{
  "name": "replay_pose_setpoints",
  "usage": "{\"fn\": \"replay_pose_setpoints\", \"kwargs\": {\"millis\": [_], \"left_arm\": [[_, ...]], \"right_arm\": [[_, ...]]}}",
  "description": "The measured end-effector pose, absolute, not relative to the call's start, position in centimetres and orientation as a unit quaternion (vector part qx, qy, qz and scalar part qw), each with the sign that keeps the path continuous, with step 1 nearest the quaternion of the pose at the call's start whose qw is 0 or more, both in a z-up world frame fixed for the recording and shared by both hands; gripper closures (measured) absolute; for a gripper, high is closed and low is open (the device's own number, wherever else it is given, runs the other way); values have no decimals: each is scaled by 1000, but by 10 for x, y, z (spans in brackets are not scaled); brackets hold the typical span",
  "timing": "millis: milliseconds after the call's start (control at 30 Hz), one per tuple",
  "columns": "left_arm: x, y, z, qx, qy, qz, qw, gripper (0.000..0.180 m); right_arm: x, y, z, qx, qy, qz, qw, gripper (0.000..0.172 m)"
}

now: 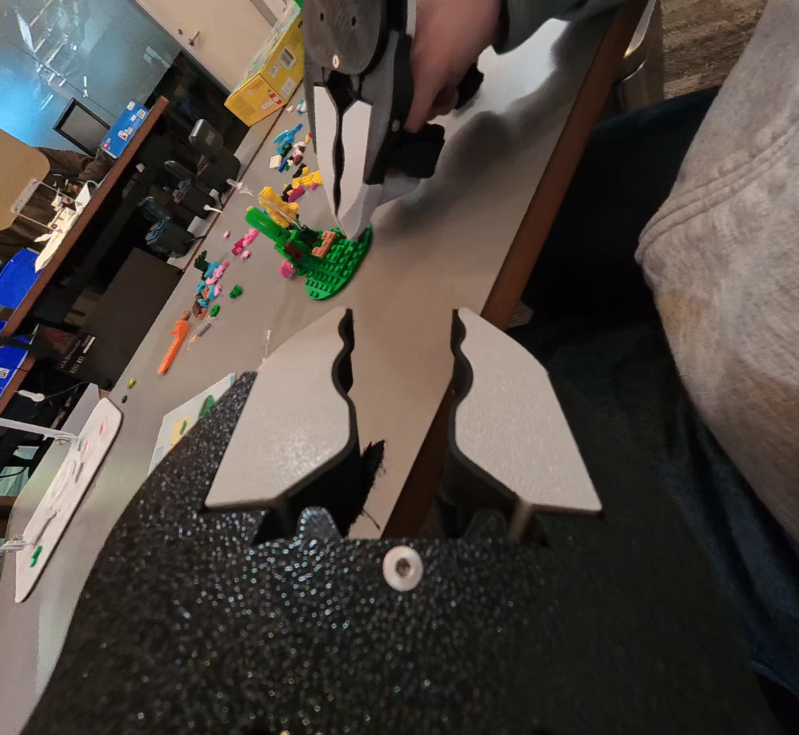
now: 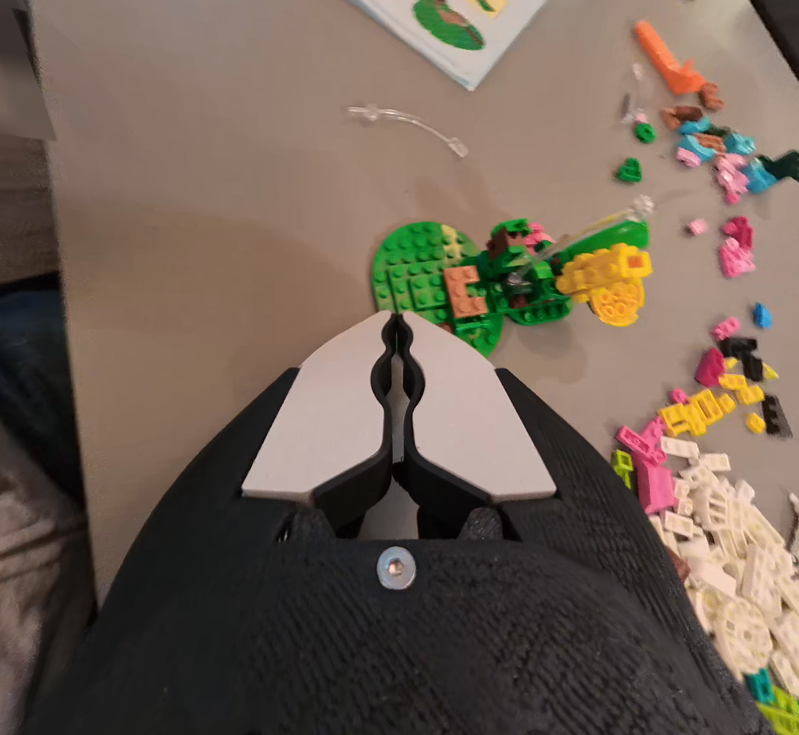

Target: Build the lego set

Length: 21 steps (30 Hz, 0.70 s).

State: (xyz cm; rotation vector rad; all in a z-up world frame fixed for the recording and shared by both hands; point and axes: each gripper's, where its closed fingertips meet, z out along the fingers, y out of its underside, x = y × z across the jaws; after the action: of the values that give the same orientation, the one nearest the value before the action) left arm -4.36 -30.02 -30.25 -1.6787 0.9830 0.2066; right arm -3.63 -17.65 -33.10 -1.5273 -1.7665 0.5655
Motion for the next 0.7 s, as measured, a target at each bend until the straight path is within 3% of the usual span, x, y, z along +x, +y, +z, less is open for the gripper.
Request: {"fn": "replay_pose_setpoints", "kwargs": {"millis": [33, 167, 267, 433, 567, 700], "left_arm": [[-45, -300, -301, -711, 413, 90, 562, 137], [-52, -299, -294, -707, 403, 95, 573, 137], [-57, -298, -288, -704, 392, 90, 585, 137], [-61, -294, -280, -701, 372, 72, 604, 137], [-60, -293, -281, -703, 368, 64, 605, 137], [-60, -292, -284, -704, 372, 67, 601, 137]], "right_arm": [[-37, -170, -331, -603, -675, 216, 366, 172], [-30, -163, -328, -601, -670, 233, 368, 168], [-22, -161, -332, -614, -666, 270, 326, 137], [-23, -151, -332, -628, -645, 309, 306, 123], [-30, -151, -341, -632, -661, 303, 268, 95], [-37, -149, -346, -635, -666, 293, 259, 91]]}}
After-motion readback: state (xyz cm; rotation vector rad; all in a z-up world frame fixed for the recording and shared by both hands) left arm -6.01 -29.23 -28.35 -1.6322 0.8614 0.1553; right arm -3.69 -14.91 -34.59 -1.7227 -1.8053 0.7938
